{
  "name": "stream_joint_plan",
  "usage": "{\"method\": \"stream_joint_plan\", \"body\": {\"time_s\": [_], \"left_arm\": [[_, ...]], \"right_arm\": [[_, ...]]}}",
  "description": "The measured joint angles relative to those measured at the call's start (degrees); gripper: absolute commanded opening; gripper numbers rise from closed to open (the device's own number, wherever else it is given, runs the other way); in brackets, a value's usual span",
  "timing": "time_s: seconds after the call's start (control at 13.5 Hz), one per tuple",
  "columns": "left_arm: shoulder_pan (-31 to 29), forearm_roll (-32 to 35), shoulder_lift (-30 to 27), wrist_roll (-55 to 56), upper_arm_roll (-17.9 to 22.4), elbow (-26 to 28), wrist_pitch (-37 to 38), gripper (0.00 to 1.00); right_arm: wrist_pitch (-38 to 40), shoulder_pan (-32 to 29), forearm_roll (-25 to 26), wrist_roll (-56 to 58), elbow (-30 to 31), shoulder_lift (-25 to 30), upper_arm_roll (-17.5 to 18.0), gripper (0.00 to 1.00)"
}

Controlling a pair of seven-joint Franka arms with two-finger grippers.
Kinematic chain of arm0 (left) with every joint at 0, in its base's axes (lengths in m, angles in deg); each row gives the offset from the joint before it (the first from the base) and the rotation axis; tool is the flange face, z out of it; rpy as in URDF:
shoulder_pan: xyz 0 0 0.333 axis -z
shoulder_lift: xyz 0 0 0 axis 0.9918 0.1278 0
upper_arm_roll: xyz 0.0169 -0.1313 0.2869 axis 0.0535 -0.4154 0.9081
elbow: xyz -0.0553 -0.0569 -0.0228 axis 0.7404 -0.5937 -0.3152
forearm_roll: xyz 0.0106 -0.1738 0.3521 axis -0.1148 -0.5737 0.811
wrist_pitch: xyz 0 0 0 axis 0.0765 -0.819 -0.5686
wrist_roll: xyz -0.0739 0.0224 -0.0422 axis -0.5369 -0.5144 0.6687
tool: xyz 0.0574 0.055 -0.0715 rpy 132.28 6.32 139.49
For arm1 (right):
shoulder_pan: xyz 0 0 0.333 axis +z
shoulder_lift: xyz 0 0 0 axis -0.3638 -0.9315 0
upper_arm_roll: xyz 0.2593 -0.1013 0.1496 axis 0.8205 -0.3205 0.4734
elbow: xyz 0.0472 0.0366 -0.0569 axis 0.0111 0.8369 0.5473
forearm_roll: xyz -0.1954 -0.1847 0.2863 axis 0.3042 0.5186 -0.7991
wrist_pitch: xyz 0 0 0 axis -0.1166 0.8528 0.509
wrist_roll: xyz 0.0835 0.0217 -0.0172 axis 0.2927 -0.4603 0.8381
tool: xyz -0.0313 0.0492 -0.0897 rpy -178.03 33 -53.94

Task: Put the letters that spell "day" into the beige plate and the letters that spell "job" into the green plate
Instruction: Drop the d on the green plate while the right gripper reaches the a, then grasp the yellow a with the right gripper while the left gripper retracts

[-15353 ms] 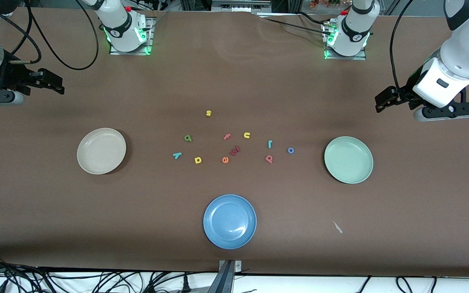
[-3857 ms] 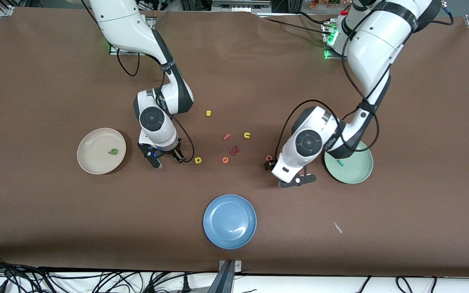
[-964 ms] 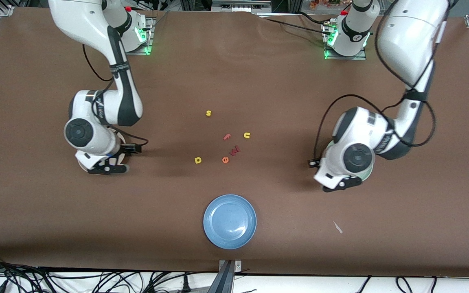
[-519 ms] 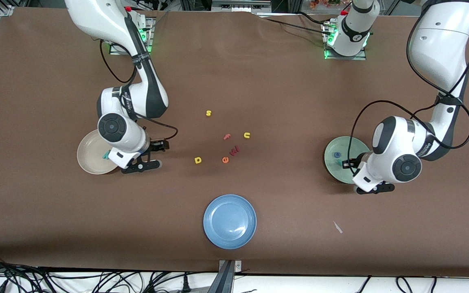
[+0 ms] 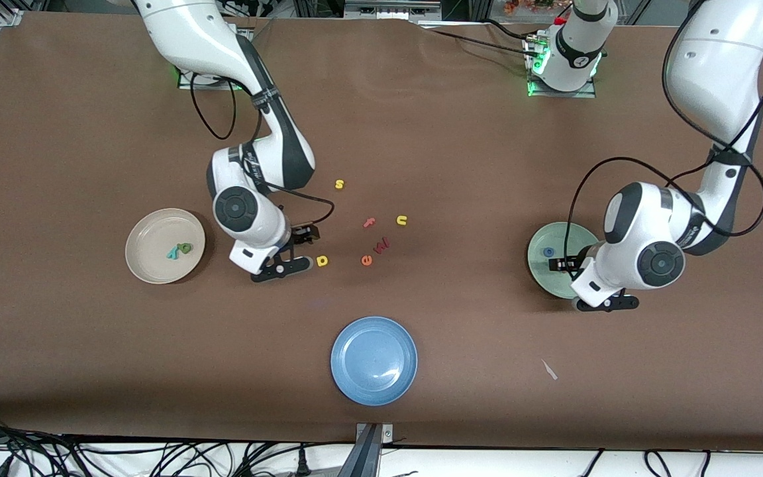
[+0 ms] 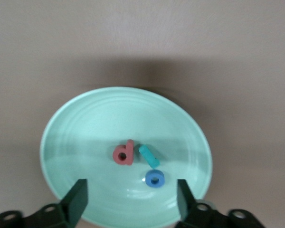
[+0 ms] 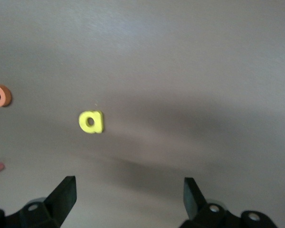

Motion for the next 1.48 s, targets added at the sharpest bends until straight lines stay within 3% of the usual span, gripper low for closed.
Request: {"method": "stream_joint_plan", "body": {"time_s": [0.45, 0.59, 0.74, 0.89, 1.04, 1.26, 1.48], "left_arm": [[0.30, -0.18, -14.38, -1.98, -1.69, -2.18, 8.18, 1.00], [0.19, -1.35, -18.64, -4.76, -1.62, -5.98, 15.78, 1.00], [0.14, -2.27, -20.57, -6.93, -1.25, -11.08, 23.41, 1.00], [0.21, -2.73, -20.88, -8.71, -0.81, -12.22, 24.98, 1.00], [0.80, -5.74, -21.58, -11.31, 1.49, -10.34, 23.84, 1.00], [1.88, -7.97, -27.25, -14.96, 6.79, -0.95, 15.50, 1.00], [2.40, -8.19, -32.78, -17.50, 7.84, 4.57, 14.00, 1.00]], "right_arm": [[-3.38, 0.49, -0.01, -0.03, -3.73, -5.21, 1.86, 0.99], [-4.01, 0.48, -0.04, -0.04, -4.38, -5.94, 1.86, 0.96], [-4.66, 0.48, -0.15, -0.05, -4.80, -6.59, 1.87, 0.92], [-5.05, 0.49, -0.28, -0.05, -5.60, -7.41, 1.96, 0.89], [-5.44, 0.49, -0.37, -0.06, -6.26, -8.20, 2.20, 0.83], [-6.48, 0.54, -0.42, -0.09, -6.46, -8.72, 2.74, 0.62], [-6.54, 0.53, -0.44, -0.12, -6.63, -8.75, 2.79, 0.48]]}}
